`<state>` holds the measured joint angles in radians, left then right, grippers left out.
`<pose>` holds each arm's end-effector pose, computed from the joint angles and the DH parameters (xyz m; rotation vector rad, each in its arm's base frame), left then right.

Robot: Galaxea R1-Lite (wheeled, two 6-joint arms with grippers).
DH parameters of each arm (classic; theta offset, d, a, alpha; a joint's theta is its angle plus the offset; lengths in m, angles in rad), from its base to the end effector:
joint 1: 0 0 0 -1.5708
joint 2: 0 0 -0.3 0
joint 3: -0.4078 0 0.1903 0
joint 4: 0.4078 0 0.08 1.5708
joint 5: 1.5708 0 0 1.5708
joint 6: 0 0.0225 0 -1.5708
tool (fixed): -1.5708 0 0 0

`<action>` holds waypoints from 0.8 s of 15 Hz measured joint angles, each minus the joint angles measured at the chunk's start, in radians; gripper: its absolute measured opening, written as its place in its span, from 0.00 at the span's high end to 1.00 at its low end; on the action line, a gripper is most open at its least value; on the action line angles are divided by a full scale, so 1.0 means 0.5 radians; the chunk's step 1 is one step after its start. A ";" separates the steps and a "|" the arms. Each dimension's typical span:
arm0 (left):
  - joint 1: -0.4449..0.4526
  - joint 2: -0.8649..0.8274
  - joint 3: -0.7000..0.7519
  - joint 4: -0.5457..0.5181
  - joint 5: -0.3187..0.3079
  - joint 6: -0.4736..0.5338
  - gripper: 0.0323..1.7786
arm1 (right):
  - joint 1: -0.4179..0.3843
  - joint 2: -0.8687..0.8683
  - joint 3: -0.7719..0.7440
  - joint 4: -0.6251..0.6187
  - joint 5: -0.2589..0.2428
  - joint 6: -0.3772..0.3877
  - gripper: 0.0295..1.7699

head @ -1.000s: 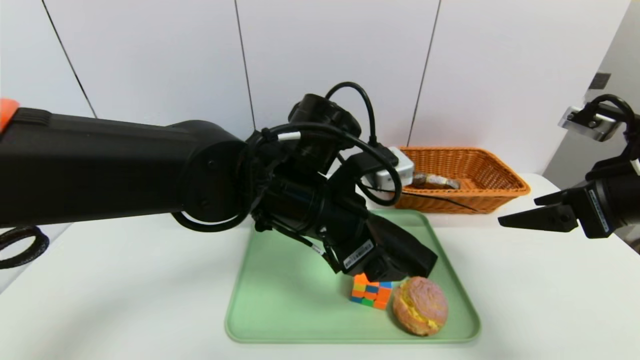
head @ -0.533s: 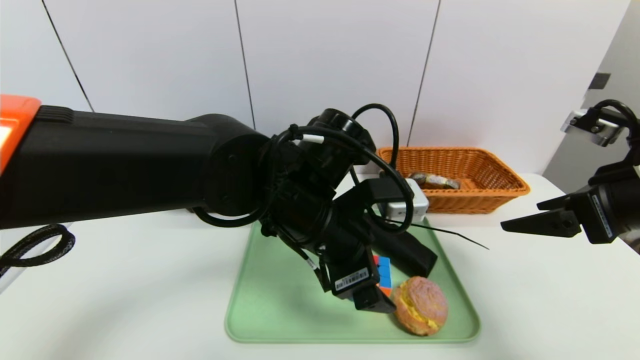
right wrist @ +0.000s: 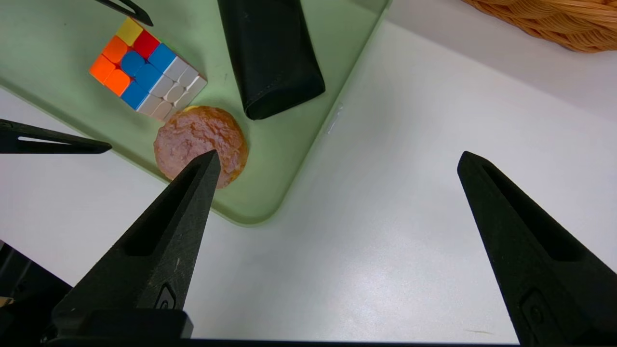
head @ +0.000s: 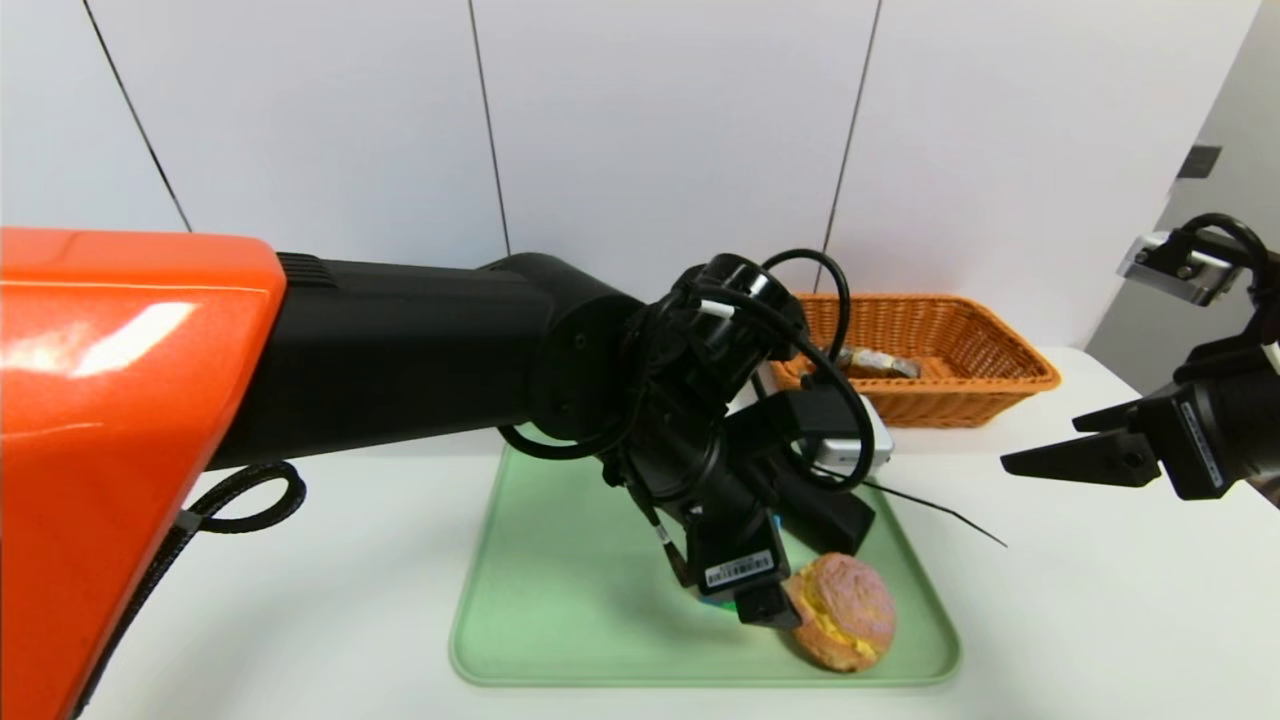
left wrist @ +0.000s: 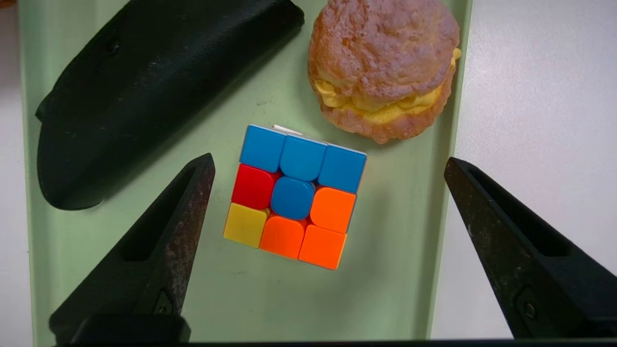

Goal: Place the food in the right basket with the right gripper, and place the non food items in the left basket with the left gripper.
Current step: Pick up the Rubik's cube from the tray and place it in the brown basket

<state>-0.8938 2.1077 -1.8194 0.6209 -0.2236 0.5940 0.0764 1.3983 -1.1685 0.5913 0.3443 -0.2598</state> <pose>0.2498 -0.3188 0.2000 0.8086 0.5759 -1.2917 0.2036 0.0232 0.2552 -0.1312 0.7614 0.4996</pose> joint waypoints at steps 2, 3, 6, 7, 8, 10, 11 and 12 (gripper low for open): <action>-0.001 0.037 -0.060 0.113 0.042 0.024 0.05 | 0.000 -0.001 0.006 0.001 0.003 -0.002 0.04; 0.000 0.056 -0.095 0.167 0.055 0.026 0.05 | 0.000 -0.001 0.008 0.001 0.004 -0.001 0.04; -0.001 0.111 -0.142 0.184 0.089 0.026 0.05 | -0.004 -0.003 0.018 0.001 0.004 -0.001 0.04; -0.001 0.128 -0.146 0.174 0.100 0.024 0.05 | -0.005 -0.007 0.030 0.000 0.003 -0.001 0.04; -0.001 0.141 -0.157 0.174 0.105 0.024 0.05 | -0.006 -0.013 0.040 -0.001 0.003 -0.002 0.04; -0.003 0.180 -0.189 0.177 0.108 0.024 0.05 | -0.014 -0.020 0.054 -0.012 0.004 -0.003 0.04; 0.000 0.207 -0.214 0.184 0.109 0.024 0.05 | -0.020 -0.023 0.061 -0.022 0.004 -0.003 0.04; 0.001 0.228 -0.233 0.185 0.111 0.024 0.05 | -0.027 -0.026 0.067 -0.025 0.004 -0.005 0.04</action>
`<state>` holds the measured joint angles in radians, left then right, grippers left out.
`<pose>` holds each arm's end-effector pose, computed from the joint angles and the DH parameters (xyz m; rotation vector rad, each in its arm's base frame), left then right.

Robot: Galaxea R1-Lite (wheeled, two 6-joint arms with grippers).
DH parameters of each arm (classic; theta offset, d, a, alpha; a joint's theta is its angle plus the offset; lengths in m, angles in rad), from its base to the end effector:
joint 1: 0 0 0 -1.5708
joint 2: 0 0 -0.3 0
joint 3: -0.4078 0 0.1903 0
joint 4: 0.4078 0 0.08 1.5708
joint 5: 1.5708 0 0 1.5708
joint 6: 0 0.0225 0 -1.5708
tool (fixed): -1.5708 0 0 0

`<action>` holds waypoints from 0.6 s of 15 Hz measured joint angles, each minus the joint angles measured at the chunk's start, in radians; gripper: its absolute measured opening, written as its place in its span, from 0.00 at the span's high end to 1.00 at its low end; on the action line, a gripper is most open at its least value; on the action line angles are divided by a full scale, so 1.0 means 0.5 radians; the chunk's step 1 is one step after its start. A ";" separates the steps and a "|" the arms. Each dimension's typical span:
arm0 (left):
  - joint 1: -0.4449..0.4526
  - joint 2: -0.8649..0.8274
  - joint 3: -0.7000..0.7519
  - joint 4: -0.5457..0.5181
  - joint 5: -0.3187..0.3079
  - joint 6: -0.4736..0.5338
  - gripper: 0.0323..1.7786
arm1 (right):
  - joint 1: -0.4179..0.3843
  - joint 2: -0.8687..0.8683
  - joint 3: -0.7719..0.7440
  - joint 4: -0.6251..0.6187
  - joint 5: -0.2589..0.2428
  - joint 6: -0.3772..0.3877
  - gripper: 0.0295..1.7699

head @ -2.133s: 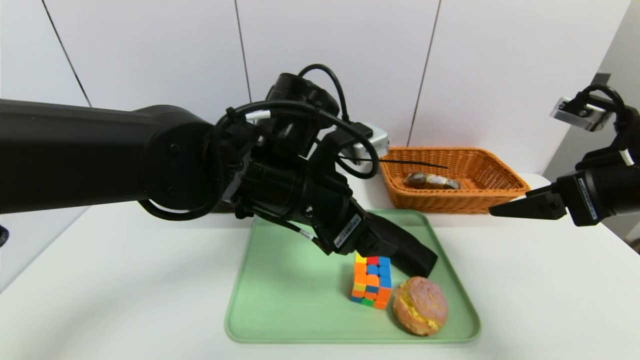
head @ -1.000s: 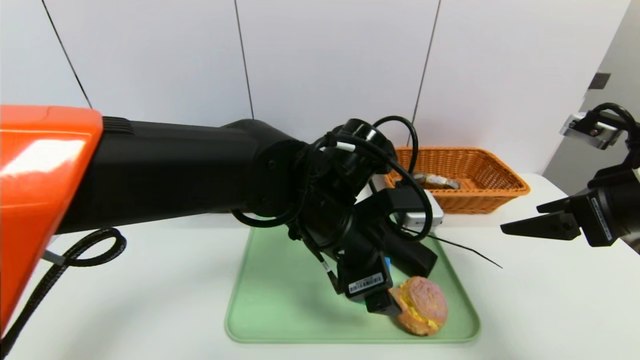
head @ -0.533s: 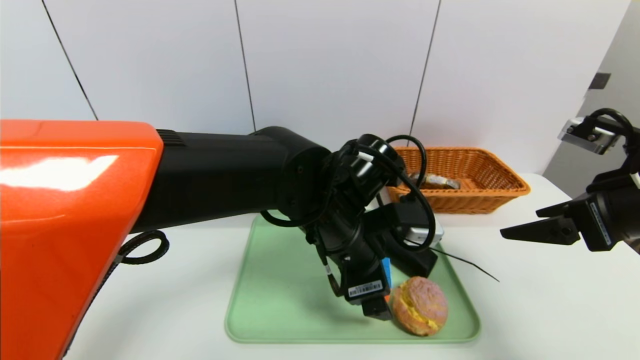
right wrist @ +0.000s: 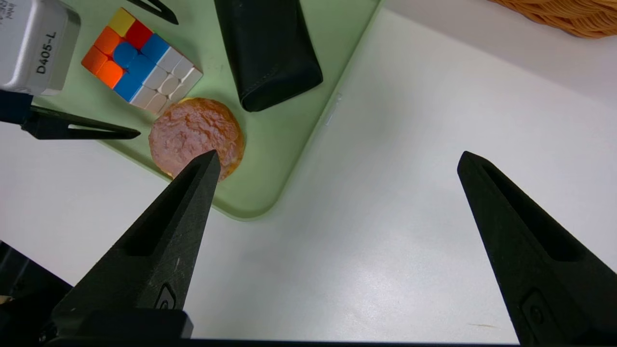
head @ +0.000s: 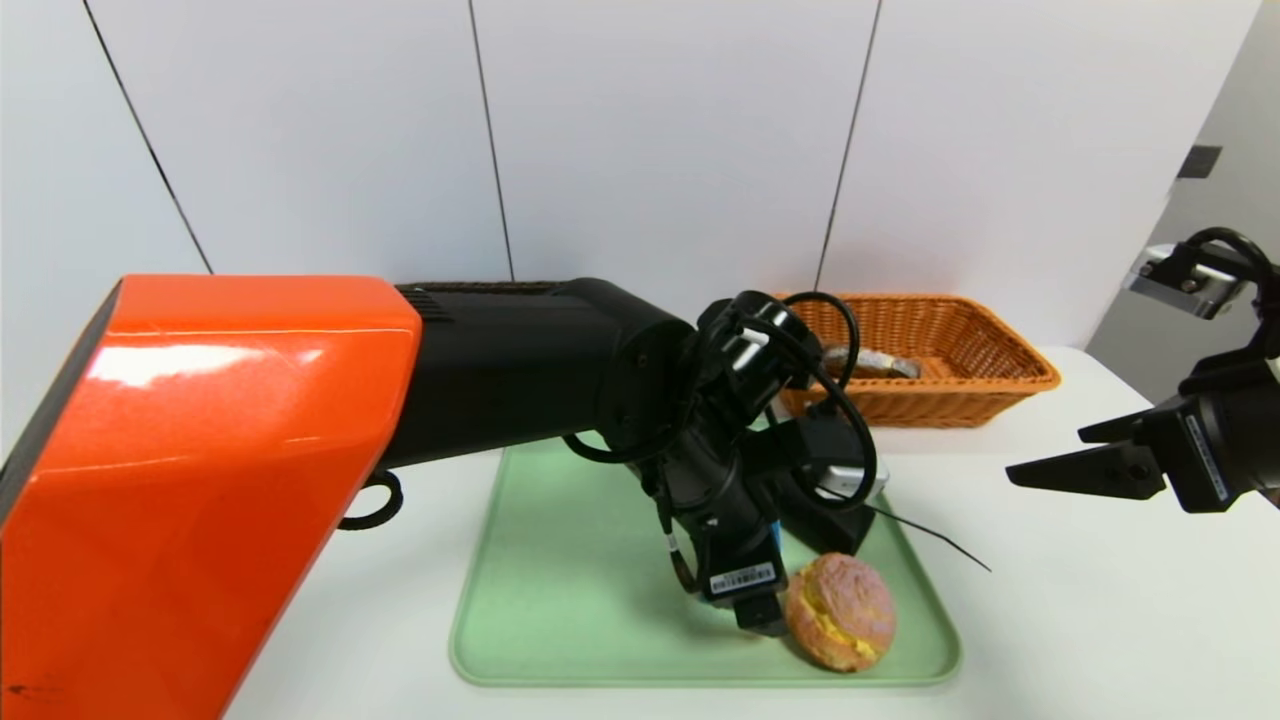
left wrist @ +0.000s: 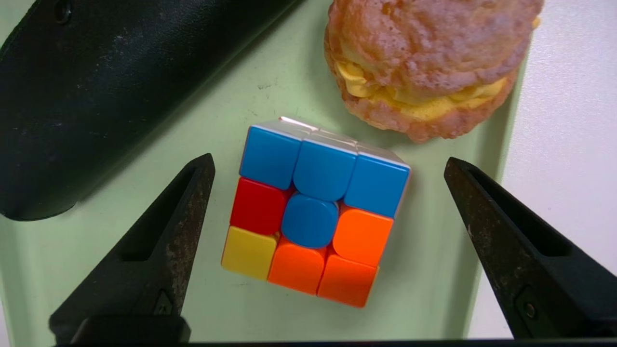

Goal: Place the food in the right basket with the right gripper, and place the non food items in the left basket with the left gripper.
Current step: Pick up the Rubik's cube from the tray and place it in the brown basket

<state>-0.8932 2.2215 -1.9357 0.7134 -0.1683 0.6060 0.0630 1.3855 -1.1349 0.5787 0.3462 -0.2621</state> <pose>0.2641 -0.3342 0.1759 0.8739 0.6643 -1.2561 0.2001 0.0203 0.2501 -0.1259 0.7691 0.4901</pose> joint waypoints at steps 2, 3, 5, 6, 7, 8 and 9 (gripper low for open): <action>-0.001 0.034 -0.018 0.001 0.015 -0.001 0.05 | -0.021 -0.008 0.008 -0.001 0.000 -0.002 0.04; -0.001 0.046 -0.021 0.003 0.025 -0.001 0.05 | -0.032 -0.013 0.014 -0.001 -0.001 -0.007 0.04; 0.001 0.061 -0.023 0.004 0.031 0.003 0.05 | -0.044 -0.020 0.023 -0.001 0.004 -0.013 0.04; 0.001 0.068 -0.022 0.004 0.031 0.003 0.05 | -0.046 -0.022 0.025 -0.001 0.004 -0.013 0.04; 0.001 0.071 -0.022 0.006 0.031 0.003 0.05 | -0.049 -0.024 0.026 -0.001 0.006 -0.014 0.04; 0.006 0.072 -0.022 0.006 0.034 0.003 0.05 | -0.049 -0.025 0.026 -0.001 0.006 -0.014 0.04; 0.009 0.072 -0.020 0.015 0.040 0.003 0.05 | -0.049 -0.026 0.027 -0.001 0.008 -0.014 0.04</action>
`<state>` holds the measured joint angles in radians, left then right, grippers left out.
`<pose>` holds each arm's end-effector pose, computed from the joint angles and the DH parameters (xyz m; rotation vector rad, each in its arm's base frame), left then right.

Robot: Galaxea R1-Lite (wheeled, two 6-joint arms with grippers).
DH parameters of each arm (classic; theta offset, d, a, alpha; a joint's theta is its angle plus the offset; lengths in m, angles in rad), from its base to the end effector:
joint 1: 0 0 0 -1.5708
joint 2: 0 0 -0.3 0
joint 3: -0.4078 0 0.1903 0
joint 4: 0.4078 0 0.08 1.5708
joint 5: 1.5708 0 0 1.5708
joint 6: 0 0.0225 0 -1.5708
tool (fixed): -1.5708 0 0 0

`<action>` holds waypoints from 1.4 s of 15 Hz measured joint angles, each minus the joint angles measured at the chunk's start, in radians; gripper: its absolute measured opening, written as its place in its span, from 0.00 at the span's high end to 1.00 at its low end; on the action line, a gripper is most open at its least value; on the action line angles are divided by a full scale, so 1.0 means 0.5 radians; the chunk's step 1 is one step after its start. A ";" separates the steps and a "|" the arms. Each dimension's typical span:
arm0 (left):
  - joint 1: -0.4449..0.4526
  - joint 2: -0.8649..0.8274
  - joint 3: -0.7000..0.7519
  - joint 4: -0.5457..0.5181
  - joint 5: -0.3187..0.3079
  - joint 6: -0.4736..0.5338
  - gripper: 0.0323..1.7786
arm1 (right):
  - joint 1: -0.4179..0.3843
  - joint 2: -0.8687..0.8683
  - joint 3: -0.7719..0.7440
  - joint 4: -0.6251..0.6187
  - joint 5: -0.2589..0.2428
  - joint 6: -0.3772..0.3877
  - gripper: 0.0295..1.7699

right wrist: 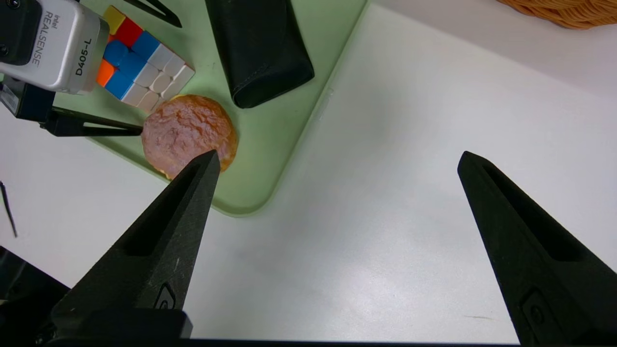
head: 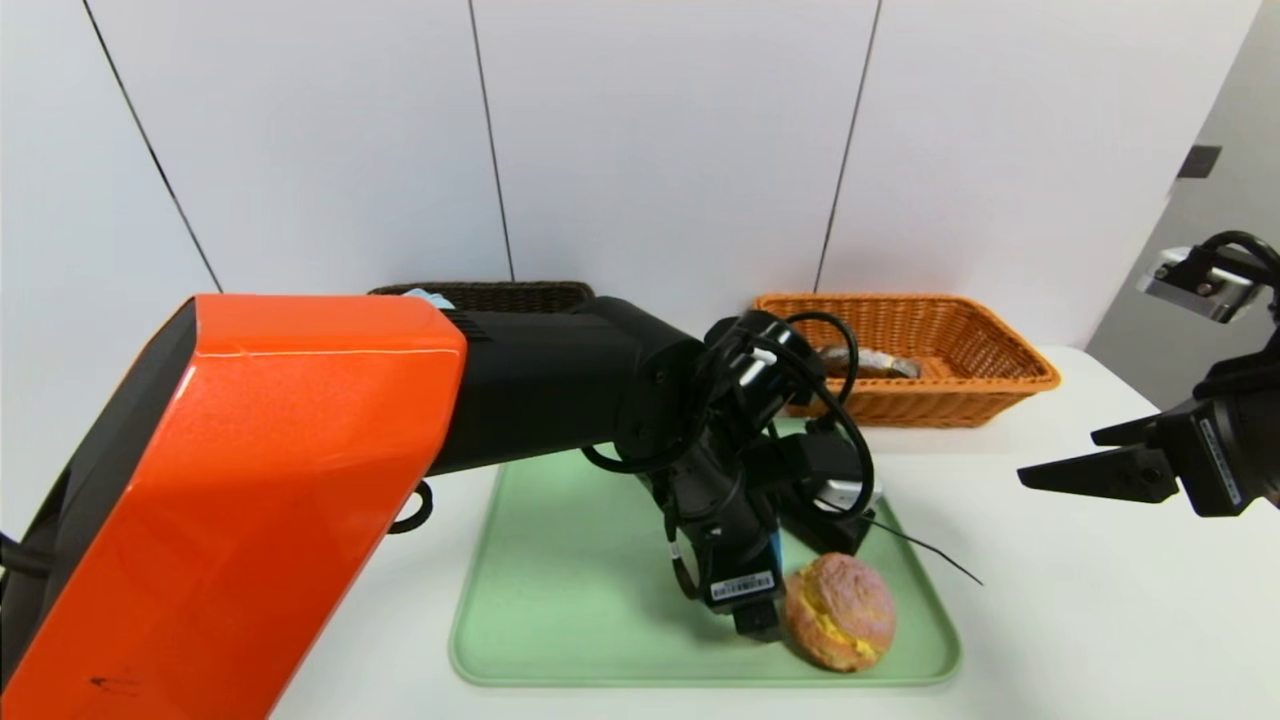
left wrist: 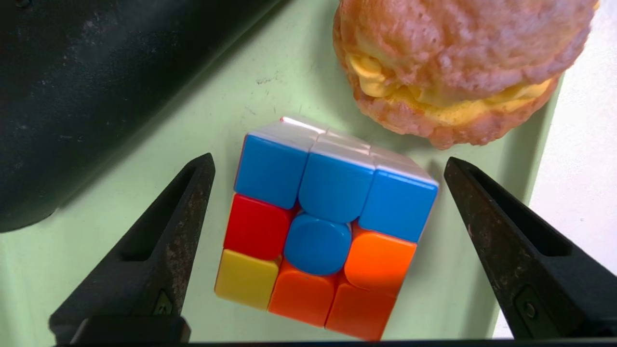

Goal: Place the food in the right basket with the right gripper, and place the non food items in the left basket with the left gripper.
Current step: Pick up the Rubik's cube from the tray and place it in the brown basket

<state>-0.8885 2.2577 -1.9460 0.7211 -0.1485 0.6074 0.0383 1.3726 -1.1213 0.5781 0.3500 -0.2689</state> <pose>0.2699 -0.3374 0.1624 0.8940 0.7003 -1.2384 0.1968 0.0153 0.2492 -0.1209 0.7677 0.4728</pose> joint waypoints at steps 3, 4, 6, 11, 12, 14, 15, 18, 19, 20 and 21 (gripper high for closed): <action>0.009 -0.001 0.000 0.031 0.017 0.011 0.05 | -0.001 -0.002 0.009 -0.021 0.000 0.000 0.04; 0.009 -0.001 -0.001 0.034 0.041 0.030 0.05 | -0.001 -0.002 0.014 -0.031 0.000 0.001 0.04; 0.015 0.004 -0.003 0.028 0.067 0.036 0.05 | -0.001 -0.002 0.022 -0.042 0.001 0.001 0.04; 0.017 0.008 -0.004 0.031 0.071 0.035 0.33 | -0.001 -0.002 0.025 -0.042 0.000 0.001 0.04; 0.017 0.006 -0.005 0.030 0.071 0.032 0.40 | 0.000 -0.002 0.025 -0.043 0.001 0.002 0.04; 0.017 -0.012 -0.006 0.031 0.073 0.026 0.45 | -0.001 -0.002 0.024 -0.042 0.000 0.002 0.04; 0.022 -0.029 -0.007 0.032 0.074 0.022 0.45 | -0.001 -0.001 0.022 -0.043 0.000 0.002 0.04; 0.087 -0.120 -0.028 0.030 0.075 0.020 0.45 | -0.001 -0.001 0.018 -0.042 0.001 0.001 0.04; 0.120 -0.167 -0.033 0.031 0.074 0.021 0.45 | -0.001 -0.001 0.018 -0.042 0.001 0.001 0.04; 0.165 -0.226 -0.037 0.030 0.075 0.020 0.45 | -0.001 -0.002 0.018 -0.043 0.003 0.002 0.04; 0.219 -0.286 -0.040 0.028 0.076 0.018 0.45 | 0.000 -0.002 0.018 -0.043 0.006 0.001 0.04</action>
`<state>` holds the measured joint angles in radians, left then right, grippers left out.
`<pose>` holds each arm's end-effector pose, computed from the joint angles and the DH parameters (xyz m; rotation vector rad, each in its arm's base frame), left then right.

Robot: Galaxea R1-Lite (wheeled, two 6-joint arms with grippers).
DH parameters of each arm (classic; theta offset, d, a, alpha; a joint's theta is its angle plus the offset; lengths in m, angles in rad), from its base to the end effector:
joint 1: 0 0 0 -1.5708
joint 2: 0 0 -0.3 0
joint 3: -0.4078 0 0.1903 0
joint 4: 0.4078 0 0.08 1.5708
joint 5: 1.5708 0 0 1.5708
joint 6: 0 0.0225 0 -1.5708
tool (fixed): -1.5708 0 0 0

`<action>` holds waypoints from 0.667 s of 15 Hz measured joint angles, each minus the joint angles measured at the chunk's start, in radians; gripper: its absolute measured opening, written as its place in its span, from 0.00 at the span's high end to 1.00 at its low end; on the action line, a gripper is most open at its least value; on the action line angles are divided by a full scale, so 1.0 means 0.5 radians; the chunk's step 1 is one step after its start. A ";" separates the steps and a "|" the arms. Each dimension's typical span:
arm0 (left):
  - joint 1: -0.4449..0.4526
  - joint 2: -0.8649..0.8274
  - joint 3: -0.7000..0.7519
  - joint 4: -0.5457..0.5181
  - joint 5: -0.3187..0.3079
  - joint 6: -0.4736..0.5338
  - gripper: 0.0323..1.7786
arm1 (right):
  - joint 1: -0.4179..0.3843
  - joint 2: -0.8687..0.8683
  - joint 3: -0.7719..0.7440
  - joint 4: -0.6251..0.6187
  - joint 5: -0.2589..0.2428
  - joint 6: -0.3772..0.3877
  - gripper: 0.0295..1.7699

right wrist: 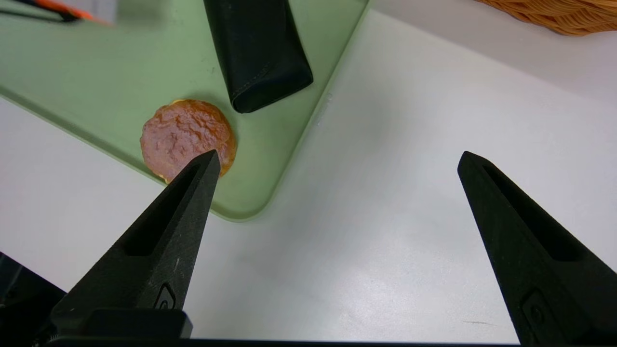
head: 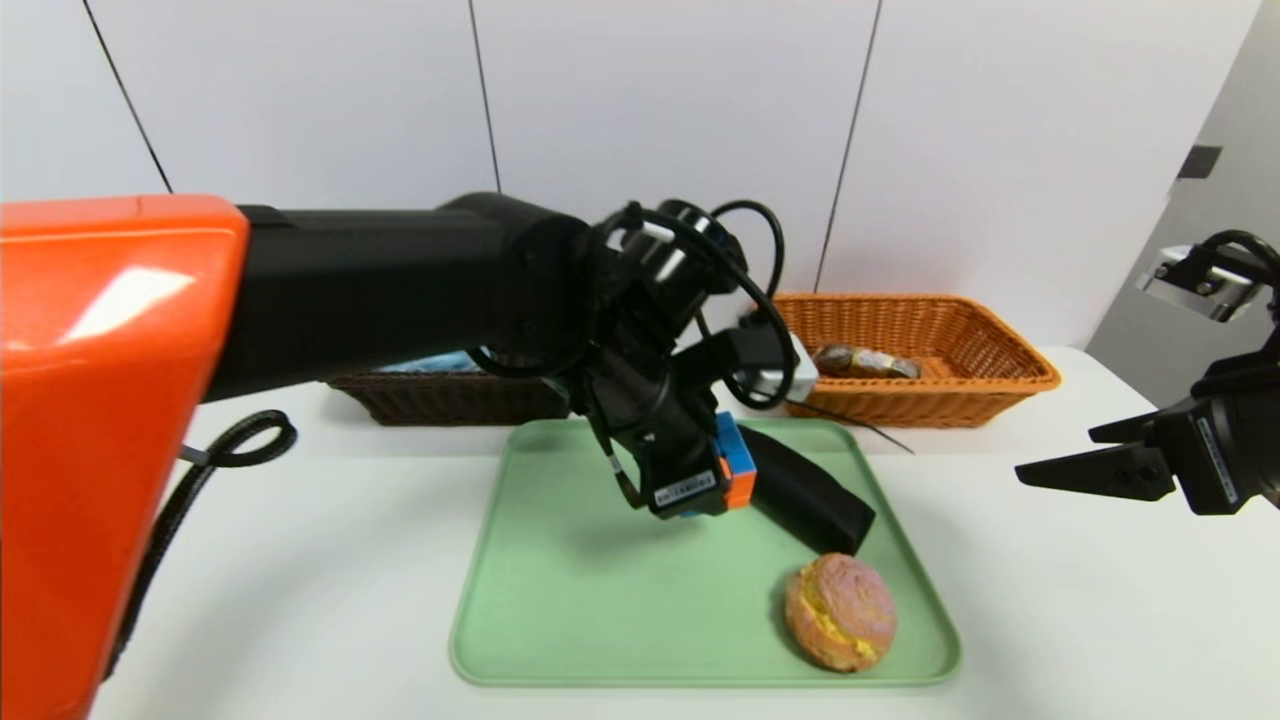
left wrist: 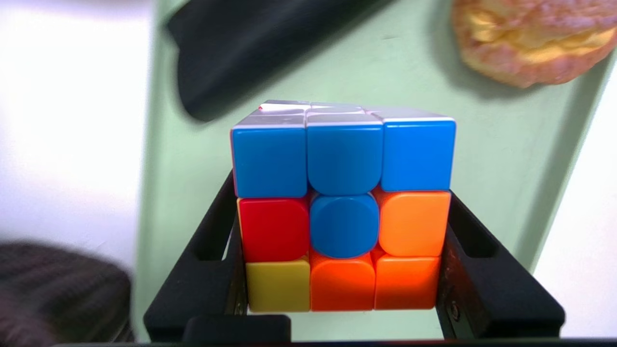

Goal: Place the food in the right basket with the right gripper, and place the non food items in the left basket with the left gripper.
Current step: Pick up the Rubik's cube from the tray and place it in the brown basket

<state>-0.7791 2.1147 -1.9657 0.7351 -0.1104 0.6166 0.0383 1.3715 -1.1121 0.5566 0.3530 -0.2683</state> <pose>0.2858 -0.2857 0.2262 0.8382 0.5870 -1.0839 0.1976 0.0154 0.2485 -0.1217 0.7541 0.4743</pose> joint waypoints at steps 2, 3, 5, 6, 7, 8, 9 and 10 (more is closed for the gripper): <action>0.140 -0.121 -0.004 -0.009 -0.001 -0.006 0.45 | 0.000 -0.001 0.000 0.000 0.020 0.001 0.04; 0.219 -0.173 -0.005 -0.019 -0.001 -0.021 0.45 | 0.001 -0.005 0.000 0.000 0.023 0.000 0.04; 0.363 -0.259 -0.009 -0.092 -0.001 -0.095 0.45 | 0.002 -0.009 0.005 0.002 0.025 0.001 0.04; 0.434 -0.287 -0.009 -0.158 -0.001 -0.146 0.45 | 0.003 -0.011 0.006 0.002 0.025 0.000 0.04; 0.502 -0.304 -0.011 -0.210 0.000 -0.189 0.45 | 0.003 -0.011 0.006 0.000 0.024 0.000 0.04; 0.571 -0.310 -0.011 -0.240 0.001 -0.229 0.45 | 0.002 -0.011 0.006 0.002 0.025 0.001 0.04; 0.648 -0.308 -0.011 -0.262 0.001 -0.269 0.45 | 0.003 -0.011 0.008 0.002 0.025 0.001 0.04; 0.717 -0.295 -0.012 -0.288 0.000 -0.324 0.45 | 0.002 -0.011 0.009 0.003 0.026 0.001 0.04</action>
<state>-0.4204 1.9670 -1.9719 0.5911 -0.1104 0.4545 0.0394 1.3657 -1.1079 0.5579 0.3660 -0.2679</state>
